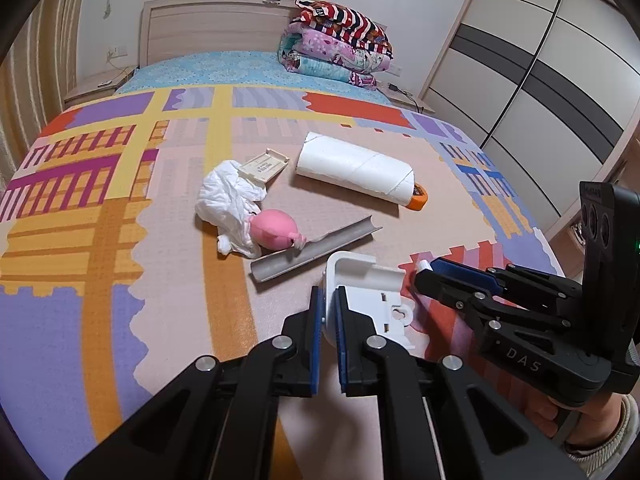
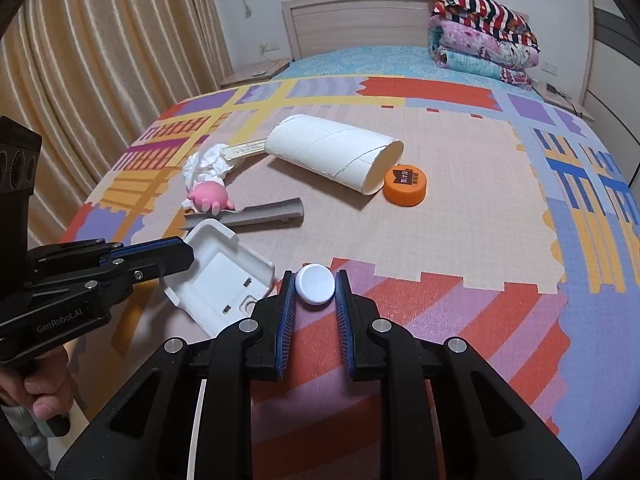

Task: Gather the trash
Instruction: 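Grasp the white plastic tray with the left tool while the right tool grasps the white cap, then carry tray and cap over the black bag and open both tools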

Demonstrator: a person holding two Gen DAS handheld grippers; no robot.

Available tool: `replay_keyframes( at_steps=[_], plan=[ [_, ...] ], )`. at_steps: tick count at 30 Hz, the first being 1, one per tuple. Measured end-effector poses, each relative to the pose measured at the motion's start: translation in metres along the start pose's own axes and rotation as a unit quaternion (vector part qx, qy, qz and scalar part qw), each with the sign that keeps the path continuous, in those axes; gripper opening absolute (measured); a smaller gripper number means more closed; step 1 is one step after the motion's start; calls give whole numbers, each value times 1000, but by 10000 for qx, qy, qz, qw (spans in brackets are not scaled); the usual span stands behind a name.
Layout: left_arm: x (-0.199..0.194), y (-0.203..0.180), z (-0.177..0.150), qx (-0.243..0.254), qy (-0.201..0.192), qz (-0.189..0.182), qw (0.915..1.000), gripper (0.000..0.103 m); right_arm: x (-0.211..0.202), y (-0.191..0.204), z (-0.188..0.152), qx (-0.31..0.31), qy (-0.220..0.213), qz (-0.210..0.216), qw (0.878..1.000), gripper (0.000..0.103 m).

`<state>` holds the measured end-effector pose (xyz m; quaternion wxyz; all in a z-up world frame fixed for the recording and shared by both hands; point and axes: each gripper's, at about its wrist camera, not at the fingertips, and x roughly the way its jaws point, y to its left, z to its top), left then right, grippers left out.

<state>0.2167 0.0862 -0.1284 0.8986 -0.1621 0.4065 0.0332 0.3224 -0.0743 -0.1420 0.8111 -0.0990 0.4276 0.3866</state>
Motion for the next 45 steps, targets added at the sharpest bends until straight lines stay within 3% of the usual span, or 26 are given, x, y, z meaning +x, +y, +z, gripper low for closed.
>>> replay_keyframes(
  at_steps=[24,45],
  plan=[
    [-74,-19,-35,209,-374,-4,9991,6,-62,23,-27,-134,-254,-32,9996,21],
    [-137,-42,-99,445,-529,-165,9975,6,-121,55,-74,-499,-338,80,9982,21]
  ],
)
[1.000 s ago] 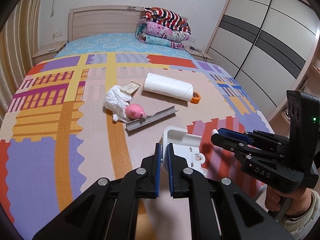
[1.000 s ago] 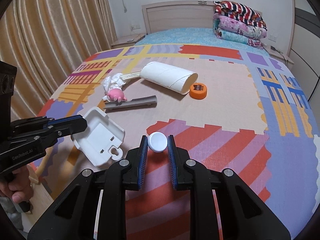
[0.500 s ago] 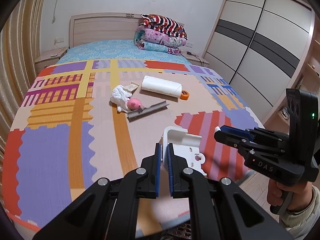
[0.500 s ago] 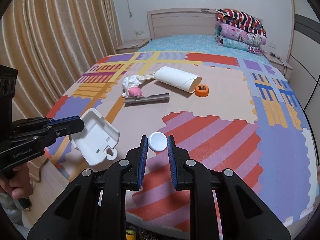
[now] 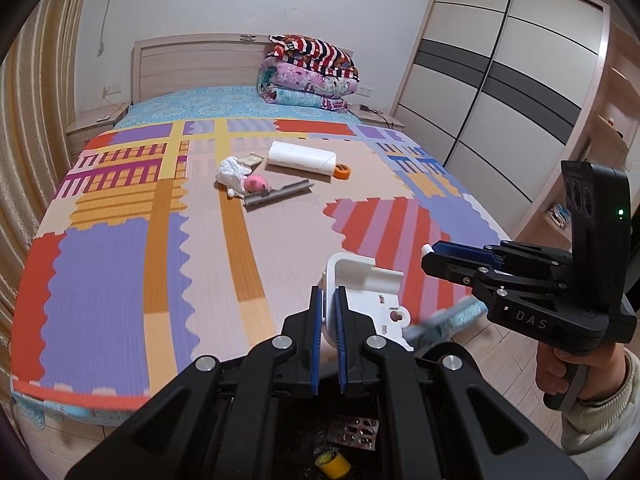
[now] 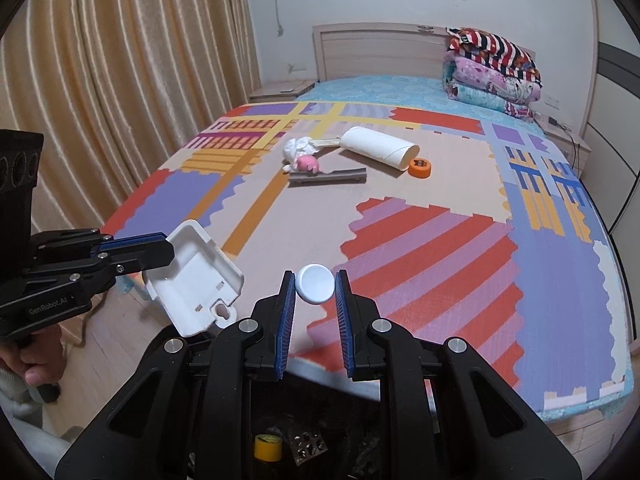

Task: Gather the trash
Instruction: 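Carry tray and cap over the black bag and open both tools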

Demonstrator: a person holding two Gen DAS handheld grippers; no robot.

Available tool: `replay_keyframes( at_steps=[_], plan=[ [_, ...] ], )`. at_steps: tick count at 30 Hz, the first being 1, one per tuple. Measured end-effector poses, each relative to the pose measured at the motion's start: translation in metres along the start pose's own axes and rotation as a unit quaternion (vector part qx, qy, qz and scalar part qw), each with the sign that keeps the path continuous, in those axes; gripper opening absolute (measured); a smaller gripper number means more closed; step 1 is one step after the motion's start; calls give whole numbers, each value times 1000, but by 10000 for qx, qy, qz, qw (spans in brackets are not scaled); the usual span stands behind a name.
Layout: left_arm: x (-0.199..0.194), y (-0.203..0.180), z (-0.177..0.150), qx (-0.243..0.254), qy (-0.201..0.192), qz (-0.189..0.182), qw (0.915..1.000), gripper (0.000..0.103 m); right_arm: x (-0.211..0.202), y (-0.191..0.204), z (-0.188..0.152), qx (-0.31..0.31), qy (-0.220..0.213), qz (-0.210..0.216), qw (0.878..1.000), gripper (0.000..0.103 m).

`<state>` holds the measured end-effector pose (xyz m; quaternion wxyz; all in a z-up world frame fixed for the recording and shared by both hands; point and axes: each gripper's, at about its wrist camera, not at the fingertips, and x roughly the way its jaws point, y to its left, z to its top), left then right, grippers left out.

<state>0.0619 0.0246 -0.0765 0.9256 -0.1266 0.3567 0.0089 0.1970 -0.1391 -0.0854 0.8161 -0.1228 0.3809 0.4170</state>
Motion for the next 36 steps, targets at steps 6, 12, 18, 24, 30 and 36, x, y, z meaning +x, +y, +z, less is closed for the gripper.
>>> replay_keyframes(
  at_steps=[6,12,18,24,30,36],
  plan=[
    [-10,-2,-22,68,94,39,9999,6,-9,7,-20,-79,89,109,9999,21],
    [-4,-7,-55,58,441,-89,9990,6,-11,18,-44,-180,281,228,9992,21],
    [8,-8,-79,50,754,-136,9970,6,0,24,-71,-249,624,375,9970,21],
    [35,-2,-103,-16,1197,-203,9926,6,18,28,-96,-233,1111,455,9925,21],
    [54,3,-120,-40,1472,-125,9890,6,35,31,-115,-255,1448,508,9878,21],
    [71,8,-132,-79,1693,-24,9855,6,59,33,-131,-252,1797,505,9821,21]
  ],
)
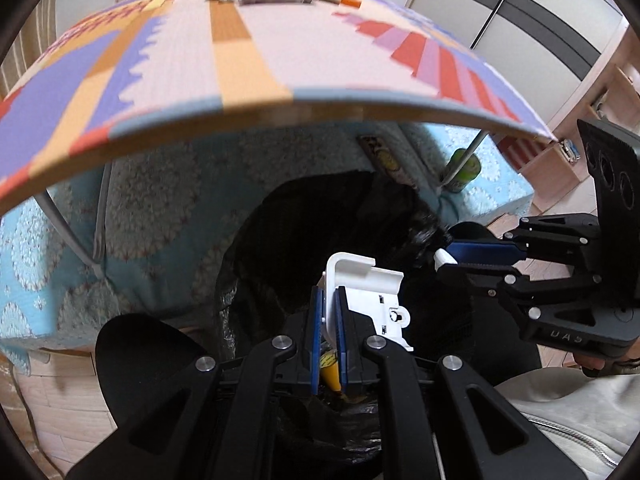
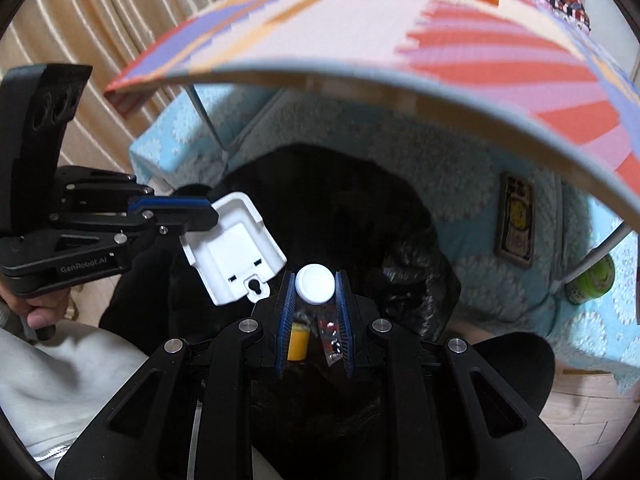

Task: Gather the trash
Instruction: 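Carry tray and cap over the black bag and open both tools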

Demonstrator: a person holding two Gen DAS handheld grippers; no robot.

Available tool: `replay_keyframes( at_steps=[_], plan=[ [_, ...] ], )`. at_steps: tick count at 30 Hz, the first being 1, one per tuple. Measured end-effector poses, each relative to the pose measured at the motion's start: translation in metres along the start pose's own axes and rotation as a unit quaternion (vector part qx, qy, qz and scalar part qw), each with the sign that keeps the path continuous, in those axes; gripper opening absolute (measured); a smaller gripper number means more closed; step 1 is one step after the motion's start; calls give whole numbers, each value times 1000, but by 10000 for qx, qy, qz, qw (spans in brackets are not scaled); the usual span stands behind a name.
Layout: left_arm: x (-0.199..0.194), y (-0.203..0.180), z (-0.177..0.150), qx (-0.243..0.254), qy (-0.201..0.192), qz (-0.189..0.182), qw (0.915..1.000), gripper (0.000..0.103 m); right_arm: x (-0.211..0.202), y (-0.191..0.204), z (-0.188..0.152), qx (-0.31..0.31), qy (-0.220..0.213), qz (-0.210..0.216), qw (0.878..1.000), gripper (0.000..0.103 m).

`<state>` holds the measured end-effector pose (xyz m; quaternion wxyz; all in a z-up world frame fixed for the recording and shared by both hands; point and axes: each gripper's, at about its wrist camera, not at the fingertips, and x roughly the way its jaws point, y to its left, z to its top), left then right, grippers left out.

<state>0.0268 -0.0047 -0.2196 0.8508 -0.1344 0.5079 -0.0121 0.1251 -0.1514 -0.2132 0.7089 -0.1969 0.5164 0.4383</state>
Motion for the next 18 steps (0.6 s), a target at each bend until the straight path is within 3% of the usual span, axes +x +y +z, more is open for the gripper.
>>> replay_keyframes(
  at_steps=[9,18],
  plan=[
    [30,7,-10,-53,377,61,9993,6,35,0,-9,-12,457,14,9990,21],
    [40,10,-13,-78,521,111,9985,6,49,4,-3,-49,537,78,9985,21]
  ],
)
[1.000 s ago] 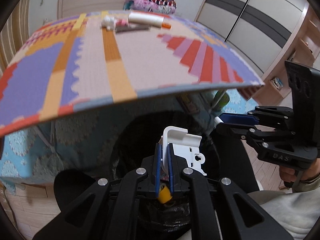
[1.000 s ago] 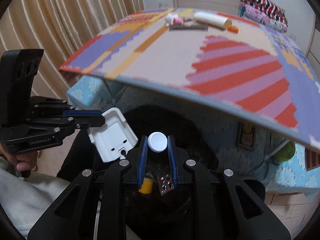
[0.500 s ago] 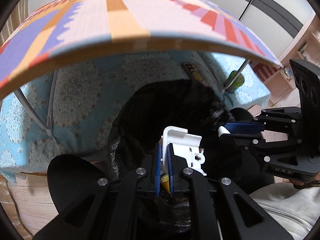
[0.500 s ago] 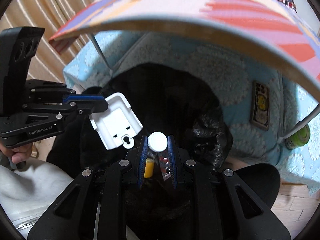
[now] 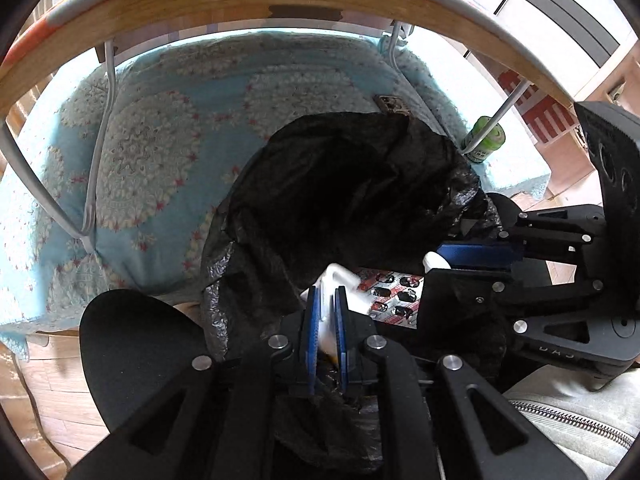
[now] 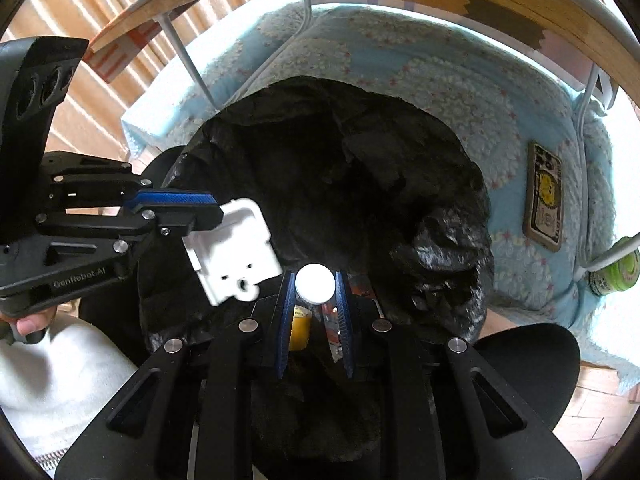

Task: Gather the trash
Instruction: 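Carry tray and cap over the black bag and open both tools, then raise both open tools from the bin back toward the mat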

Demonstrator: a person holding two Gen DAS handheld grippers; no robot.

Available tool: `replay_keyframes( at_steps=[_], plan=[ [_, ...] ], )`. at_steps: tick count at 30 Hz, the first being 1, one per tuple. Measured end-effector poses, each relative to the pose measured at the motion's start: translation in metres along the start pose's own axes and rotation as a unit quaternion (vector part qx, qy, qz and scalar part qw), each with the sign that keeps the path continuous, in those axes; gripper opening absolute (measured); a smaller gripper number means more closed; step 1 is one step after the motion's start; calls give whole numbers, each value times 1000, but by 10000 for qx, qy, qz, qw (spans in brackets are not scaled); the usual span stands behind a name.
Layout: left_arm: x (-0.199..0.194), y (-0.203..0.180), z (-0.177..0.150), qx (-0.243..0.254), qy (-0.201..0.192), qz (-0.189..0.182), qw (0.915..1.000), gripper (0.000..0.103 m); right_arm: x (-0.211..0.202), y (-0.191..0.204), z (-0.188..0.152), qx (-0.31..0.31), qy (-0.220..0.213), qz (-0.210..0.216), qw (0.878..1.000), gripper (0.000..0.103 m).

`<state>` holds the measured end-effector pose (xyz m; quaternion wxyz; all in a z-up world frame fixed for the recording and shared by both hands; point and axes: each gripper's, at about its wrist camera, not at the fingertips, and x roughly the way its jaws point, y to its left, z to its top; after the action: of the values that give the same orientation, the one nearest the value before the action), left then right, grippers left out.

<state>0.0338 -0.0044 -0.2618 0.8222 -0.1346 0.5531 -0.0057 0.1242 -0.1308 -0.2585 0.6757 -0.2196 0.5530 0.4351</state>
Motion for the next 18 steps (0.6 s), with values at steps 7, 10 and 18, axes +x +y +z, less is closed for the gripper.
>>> replay_keyframes(
  at_steps=[7,10,18],
  plan=[
    [1,-1,2,-7,94,-78,9999,7,2,-5,2,126,-55,41,9999,29],
    [-3,-5,3,54,54,-71,9999,9,-4,-6,2,159,-130,45,9998,30],
    [-27,-14,7,173,-372,-66,9991,48,-25,-8,1,152,-380,-9,9992,30]
  ],
)
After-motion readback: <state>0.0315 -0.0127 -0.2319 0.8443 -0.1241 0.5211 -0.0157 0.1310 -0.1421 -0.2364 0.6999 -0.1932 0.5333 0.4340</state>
